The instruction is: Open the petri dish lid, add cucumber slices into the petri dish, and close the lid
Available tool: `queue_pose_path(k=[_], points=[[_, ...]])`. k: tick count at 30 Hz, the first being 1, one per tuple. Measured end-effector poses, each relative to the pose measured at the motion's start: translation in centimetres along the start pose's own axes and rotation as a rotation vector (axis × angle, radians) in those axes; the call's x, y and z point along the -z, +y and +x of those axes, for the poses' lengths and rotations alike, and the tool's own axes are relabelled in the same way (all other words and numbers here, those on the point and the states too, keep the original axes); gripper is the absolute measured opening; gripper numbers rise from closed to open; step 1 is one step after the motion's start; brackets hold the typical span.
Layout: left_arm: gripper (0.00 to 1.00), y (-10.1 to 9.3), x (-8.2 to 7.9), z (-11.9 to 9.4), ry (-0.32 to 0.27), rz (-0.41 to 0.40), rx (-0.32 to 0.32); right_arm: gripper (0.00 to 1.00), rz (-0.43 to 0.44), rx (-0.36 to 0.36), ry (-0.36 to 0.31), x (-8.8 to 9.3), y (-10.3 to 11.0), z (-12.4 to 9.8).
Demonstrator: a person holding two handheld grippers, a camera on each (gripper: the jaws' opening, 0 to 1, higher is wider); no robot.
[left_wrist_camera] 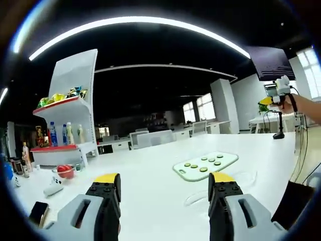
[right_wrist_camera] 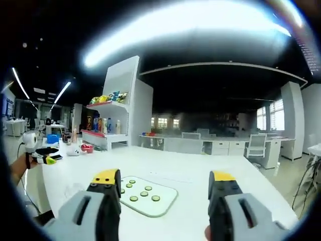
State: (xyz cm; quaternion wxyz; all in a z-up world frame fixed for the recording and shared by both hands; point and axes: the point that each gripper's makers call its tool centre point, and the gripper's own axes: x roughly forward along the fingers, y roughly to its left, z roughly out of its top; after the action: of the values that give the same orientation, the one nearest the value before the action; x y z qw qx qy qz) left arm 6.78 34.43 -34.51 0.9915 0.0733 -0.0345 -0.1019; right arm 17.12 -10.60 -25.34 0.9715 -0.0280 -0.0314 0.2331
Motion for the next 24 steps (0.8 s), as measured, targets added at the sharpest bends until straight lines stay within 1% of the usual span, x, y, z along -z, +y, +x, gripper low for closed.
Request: queue_pose_path(k=[7, 14, 20, 24], points=[[0.71, -0.5, -0.4, 0.1, -0.007, -0.002, 0.014, 0.69, -0.023, -0.03, -0.001, -1.3, -0.2, 1.0], [0.71, -1.2, -0.3, 0.2, 0.0, 0.008, 0.035, 0.69, -0.018, -0.051, -0.005, -1.6, -0.5, 1.8], [0.71, -1.4, -0.3, 0.1, 0.004, 0.008, 0.041, 0.68, -0.047, -0.085, 0.015, -1.8, 0.5, 2.7], [0.71, -1.9, -0.1, 0.3, 0.01, 0.001, 0.058, 0.67, -0.061, -0.1, 0.027, -2.1, 1.1, 3.6]])
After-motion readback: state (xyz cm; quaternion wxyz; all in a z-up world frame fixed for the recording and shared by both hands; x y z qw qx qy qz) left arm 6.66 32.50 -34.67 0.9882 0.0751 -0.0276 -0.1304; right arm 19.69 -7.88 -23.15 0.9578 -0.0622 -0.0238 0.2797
